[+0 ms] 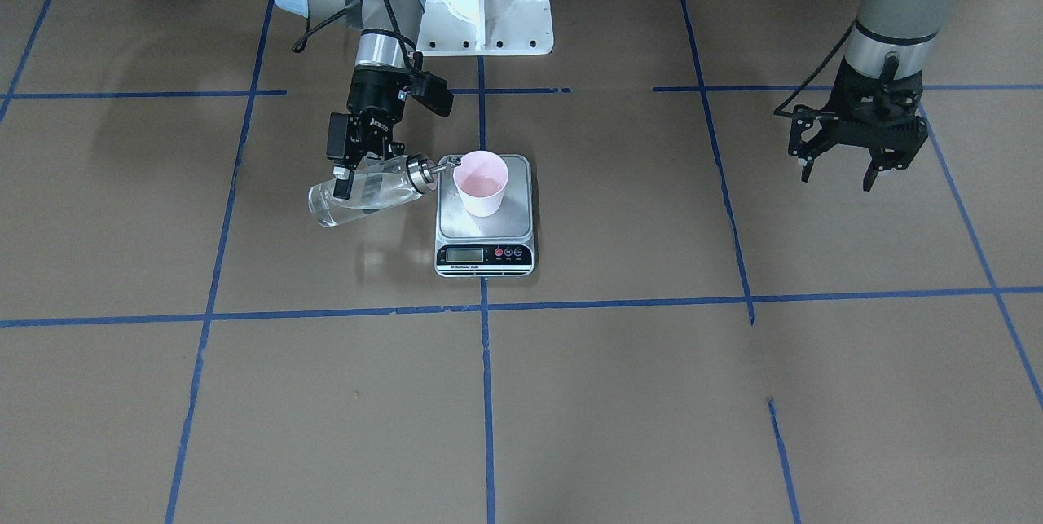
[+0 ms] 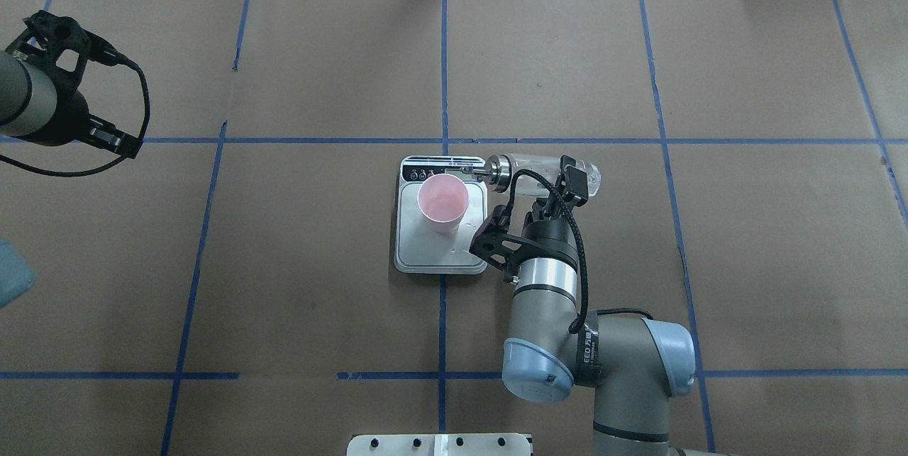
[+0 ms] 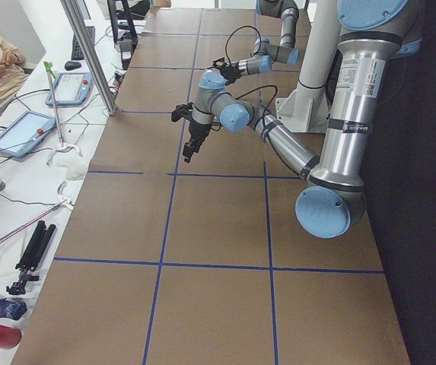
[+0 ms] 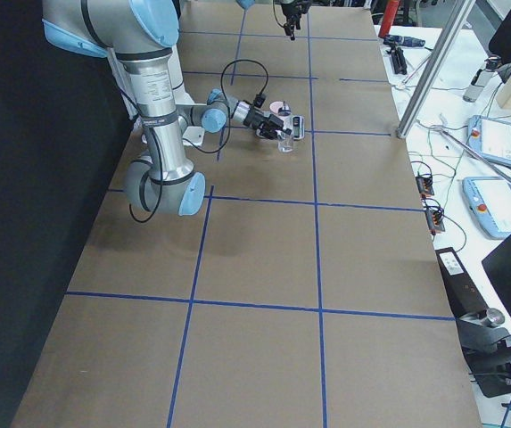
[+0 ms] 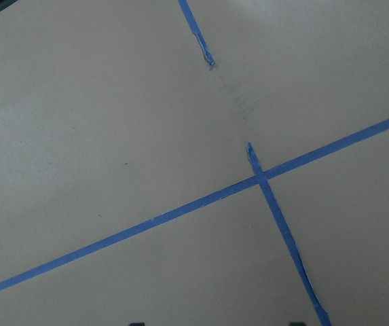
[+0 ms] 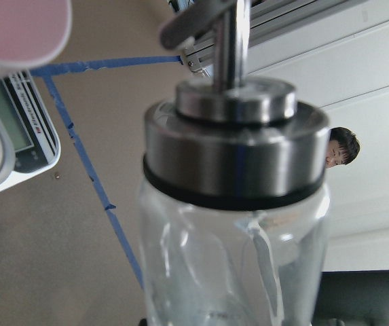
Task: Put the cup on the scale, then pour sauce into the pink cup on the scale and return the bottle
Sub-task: 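Bring the bottle spout over the pink cup with the right gripper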
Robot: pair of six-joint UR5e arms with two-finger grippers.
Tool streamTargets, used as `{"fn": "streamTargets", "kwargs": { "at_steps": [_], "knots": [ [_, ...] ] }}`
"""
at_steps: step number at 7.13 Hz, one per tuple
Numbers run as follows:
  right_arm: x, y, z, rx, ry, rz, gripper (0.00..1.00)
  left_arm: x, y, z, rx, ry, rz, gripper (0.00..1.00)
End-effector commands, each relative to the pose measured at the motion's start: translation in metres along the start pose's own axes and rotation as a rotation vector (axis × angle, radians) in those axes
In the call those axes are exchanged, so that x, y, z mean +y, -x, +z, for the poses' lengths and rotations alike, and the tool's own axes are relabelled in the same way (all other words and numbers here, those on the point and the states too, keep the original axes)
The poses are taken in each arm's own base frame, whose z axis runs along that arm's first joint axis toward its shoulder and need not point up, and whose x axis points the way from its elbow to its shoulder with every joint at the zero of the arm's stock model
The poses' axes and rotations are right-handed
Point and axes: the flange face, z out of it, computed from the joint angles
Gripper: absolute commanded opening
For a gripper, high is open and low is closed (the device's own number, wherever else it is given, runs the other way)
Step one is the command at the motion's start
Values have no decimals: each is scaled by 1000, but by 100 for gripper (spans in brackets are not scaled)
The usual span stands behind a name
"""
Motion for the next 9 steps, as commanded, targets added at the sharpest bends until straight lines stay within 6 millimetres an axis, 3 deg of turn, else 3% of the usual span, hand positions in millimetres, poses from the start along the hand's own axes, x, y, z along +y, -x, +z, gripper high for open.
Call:
{"fn": "streamTargets", "kwargs": {
  "at_steps": [1, 3, 9],
  "knots": [
    [-4, 0, -1, 30, 6, -73, 0, 1, 1, 1, -2, 2, 1, 77],
    [-13, -2, -3, 41, 18, -169, 0, 1, 2, 1, -3, 2, 1, 77],
    [-12, -8, 0, 91, 9, -381, 0, 1, 0, 1, 1, 2, -4, 77]
  ]
}}
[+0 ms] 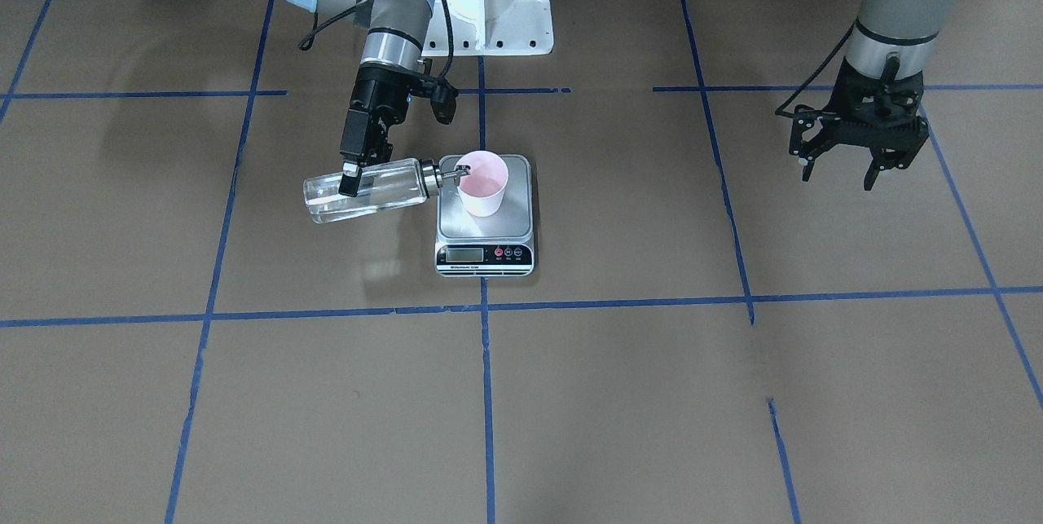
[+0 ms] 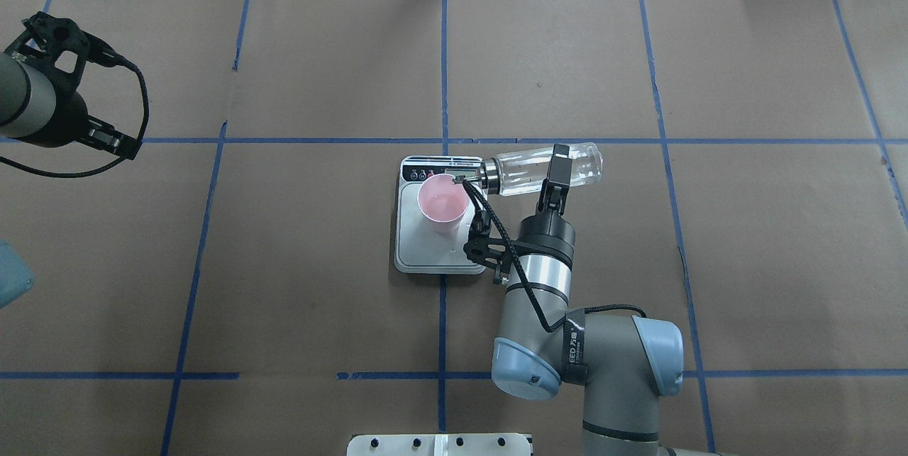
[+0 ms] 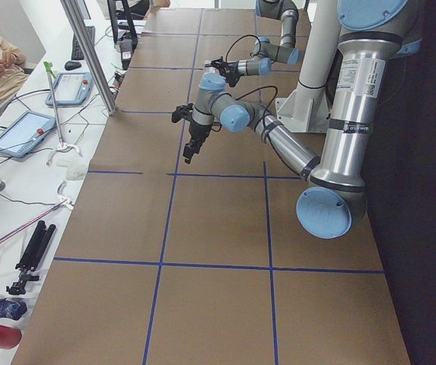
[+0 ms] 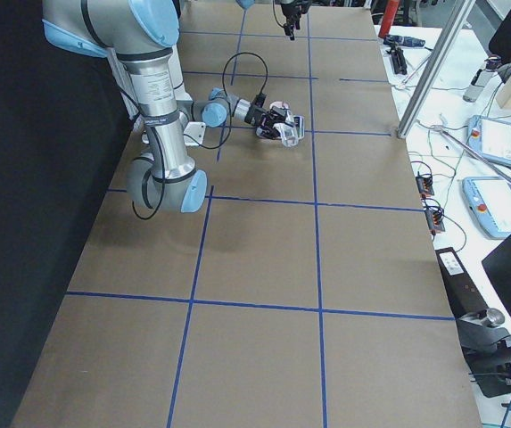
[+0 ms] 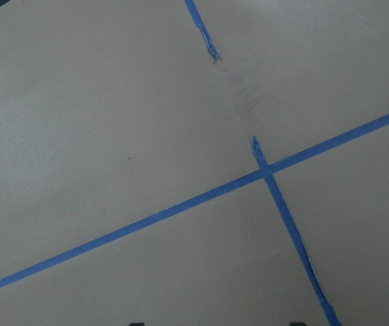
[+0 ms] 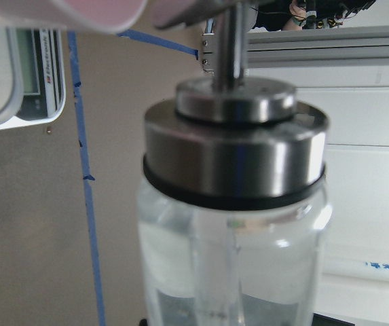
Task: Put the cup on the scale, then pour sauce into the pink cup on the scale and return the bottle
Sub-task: 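Tilt the bottle spout down into the pink cup with the right gripper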
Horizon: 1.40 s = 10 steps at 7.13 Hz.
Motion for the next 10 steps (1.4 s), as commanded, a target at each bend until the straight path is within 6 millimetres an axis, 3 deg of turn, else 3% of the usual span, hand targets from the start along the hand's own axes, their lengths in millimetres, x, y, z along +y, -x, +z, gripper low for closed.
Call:
{"fn": "streamTargets", "kwargs": {
  "at_steps": [1, 5, 10],
  "knots": [
    [1, -1, 0, 13, -1, -64, 0, 0, 0, 0, 0, 0, 0, 77],
    [0, -10, 2, 20, 0, -255, 0, 0, 0, 0, 3, 1, -5, 77],
    [-1, -25, -4, 39, -12, -290, 0, 0, -1, -2, 5, -2, -10, 78]
  ]
}}
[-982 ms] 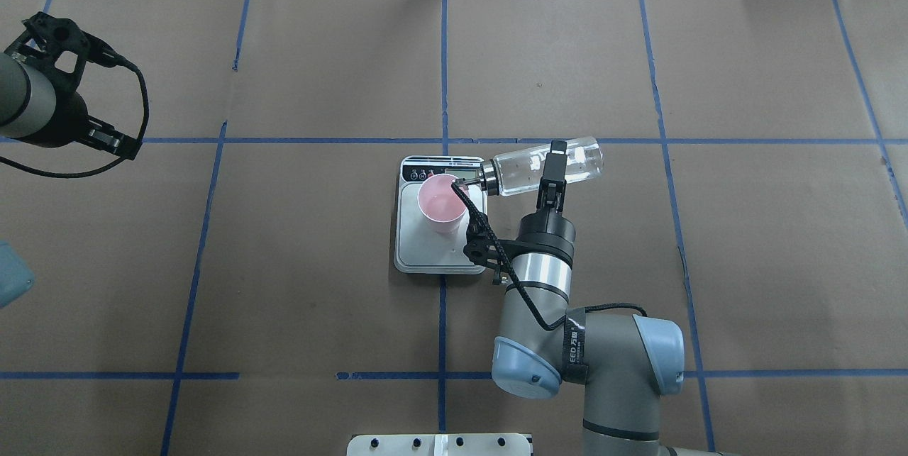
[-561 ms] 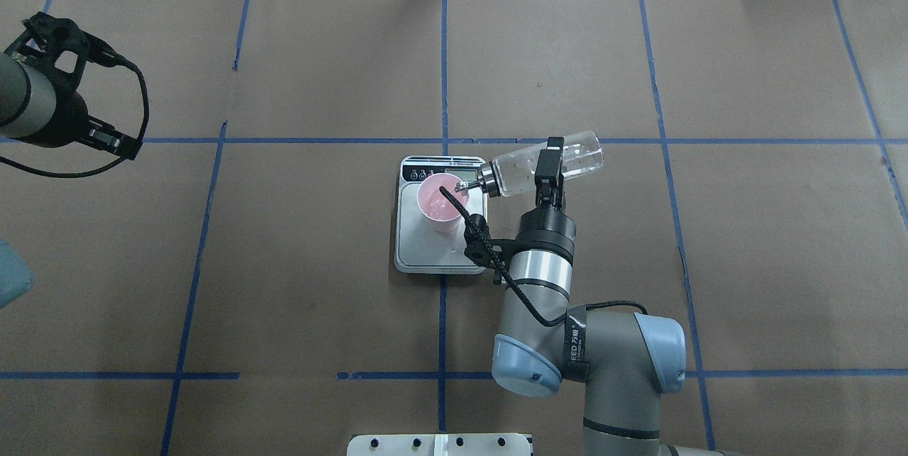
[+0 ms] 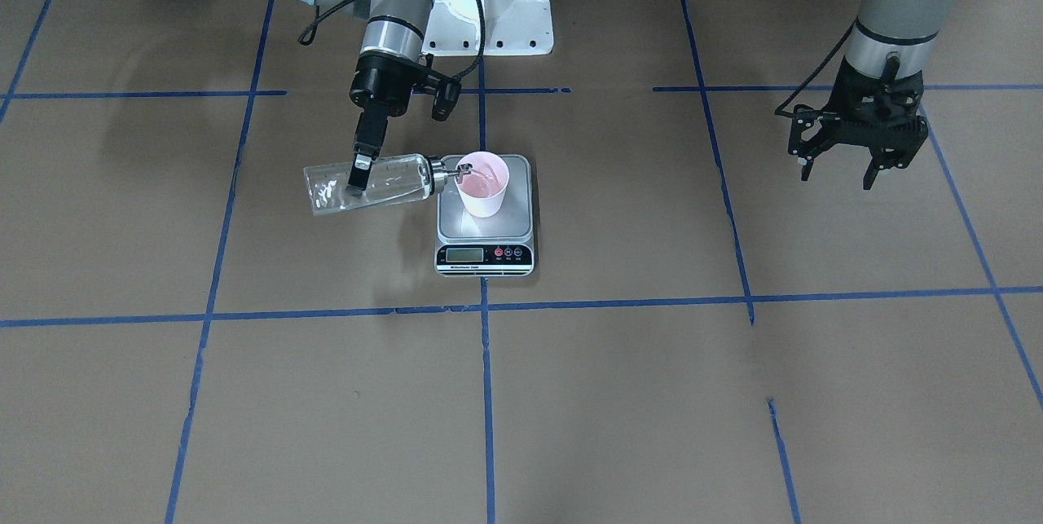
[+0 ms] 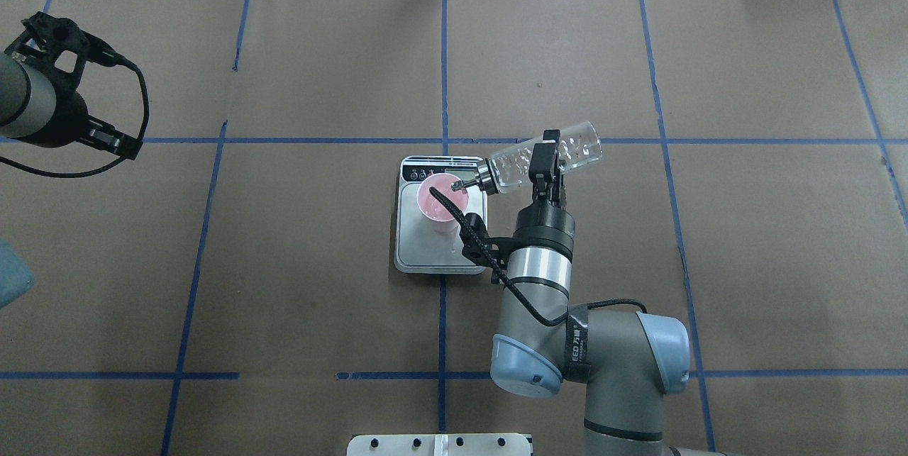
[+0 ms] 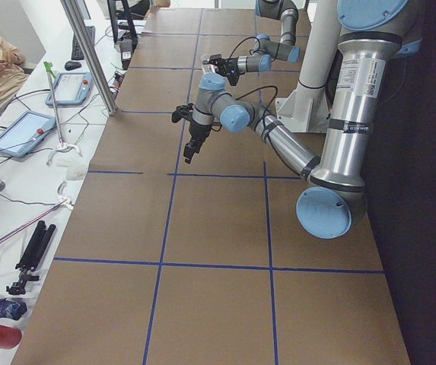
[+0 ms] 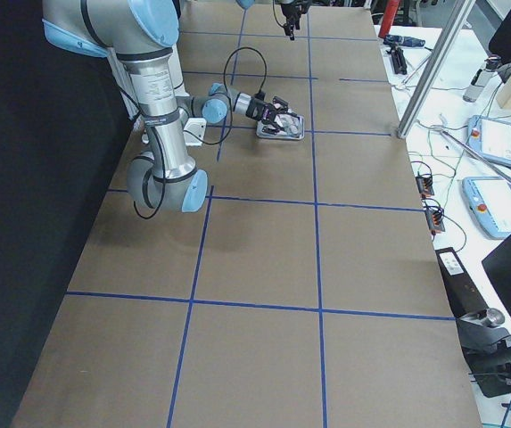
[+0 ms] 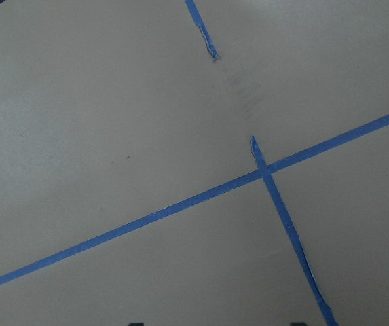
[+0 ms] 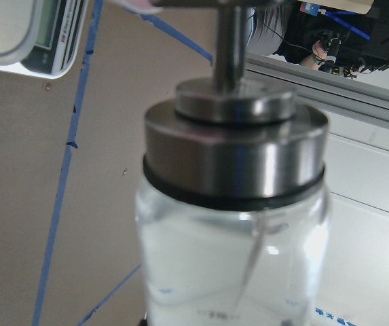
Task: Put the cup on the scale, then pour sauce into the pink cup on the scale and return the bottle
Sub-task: 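Tilt the bottle spout down into the pink cup with the right gripper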
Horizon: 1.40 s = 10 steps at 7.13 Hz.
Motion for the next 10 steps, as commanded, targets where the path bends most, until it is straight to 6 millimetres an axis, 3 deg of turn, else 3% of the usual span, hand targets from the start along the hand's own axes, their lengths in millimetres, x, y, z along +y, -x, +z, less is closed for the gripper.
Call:
{"fn": "streamTargets", "kwargs": {
  "at_steps": [1, 4, 6, 10],
  "knots": [
    [3, 1, 1, 6, 2, -15, 0, 0, 0, -1, 1, -2, 0, 78],
    [3, -6, -2, 15, -2, -59, 0, 0, 0, 0, 0, 0, -1, 78],
    [9, -25, -8, 16, -15, -65, 0, 0, 0, -1, 1, -1, -1, 78],
    [19, -33, -10, 16, -19, -57, 0, 0, 0, -1, 1, -1, -1, 78]
  ]
}}
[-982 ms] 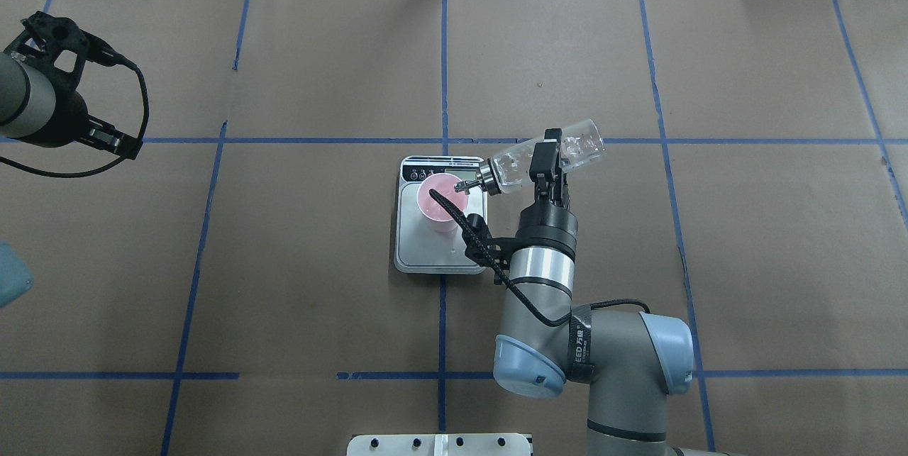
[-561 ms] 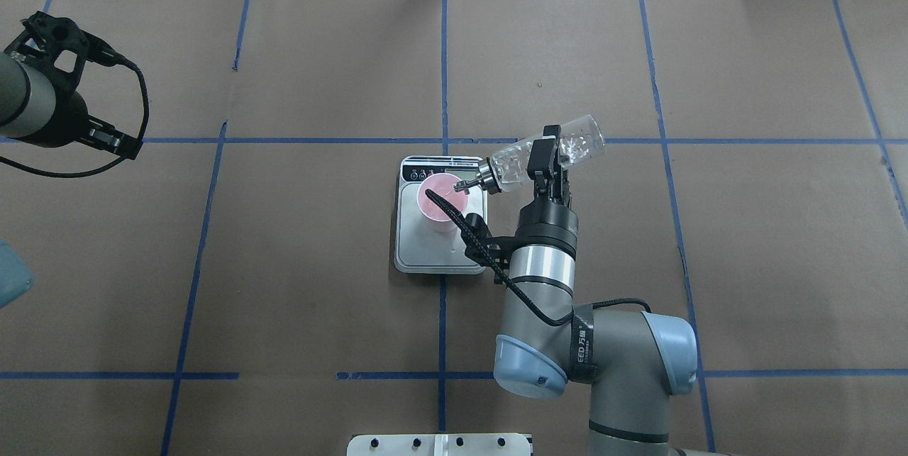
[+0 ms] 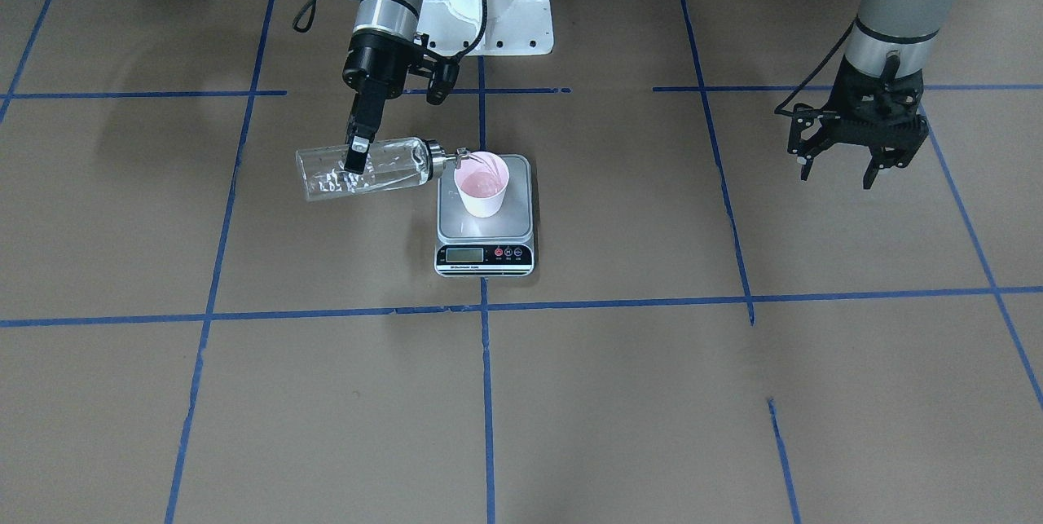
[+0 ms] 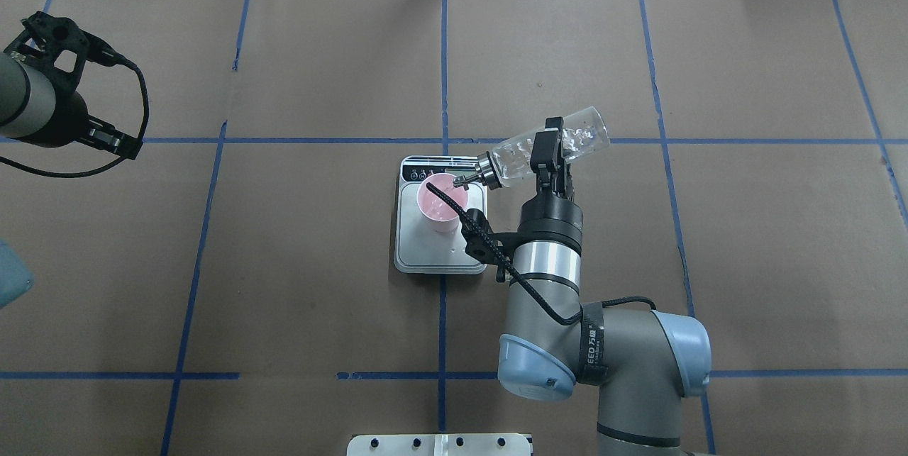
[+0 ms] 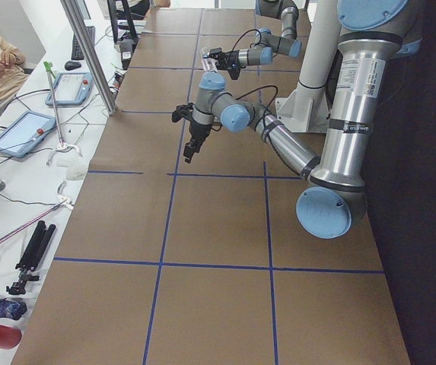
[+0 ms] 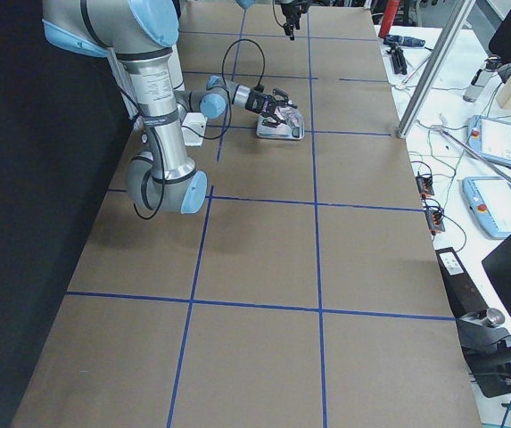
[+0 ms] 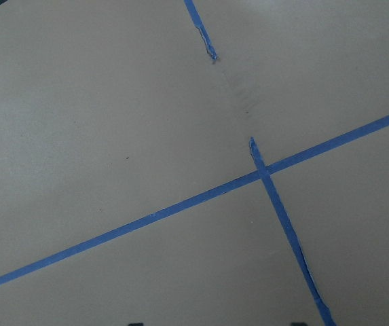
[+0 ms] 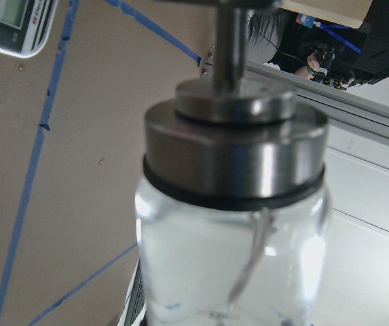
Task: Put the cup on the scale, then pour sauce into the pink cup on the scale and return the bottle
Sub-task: 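Tilt the bottle upright and carry it away from the cup with the right gripper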
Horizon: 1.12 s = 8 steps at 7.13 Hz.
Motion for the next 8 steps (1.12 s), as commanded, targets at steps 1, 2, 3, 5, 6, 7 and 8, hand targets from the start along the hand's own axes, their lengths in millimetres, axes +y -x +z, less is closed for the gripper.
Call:
{"fn": "streamTargets", "kwargs": {
  "at_steps": [1, 2, 3, 5, 6, 7, 8],
  "knots": [
    [13, -4, -2, -1, -3, -26, 0, 0, 0, 0, 0, 0, -2, 78],
    [15, -6, -3, -3, -6, -22, 0, 0, -1, 0, 0, 1, 0, 79],
    [17, -12, -6, -15, -16, 16, 0, 0, -1, 0, 2, 2, 0, 79],
    [24, -7, -5, -52, -18, 155, 0, 0, -1, 0, 1, 1, 0, 79],
    [29, 2, -3, -75, -12, 247, 0, 0, -1, 0, 0, 1, 0, 79],
    [30, 3, -3, -77, -12, 270, 0, 0, -1, 0, 1, 0, 0, 79],
    [29, 4, -3, -90, -8, 395, 0, 0, -1, -1, 3, -2, -1, 79]
  ]
}}
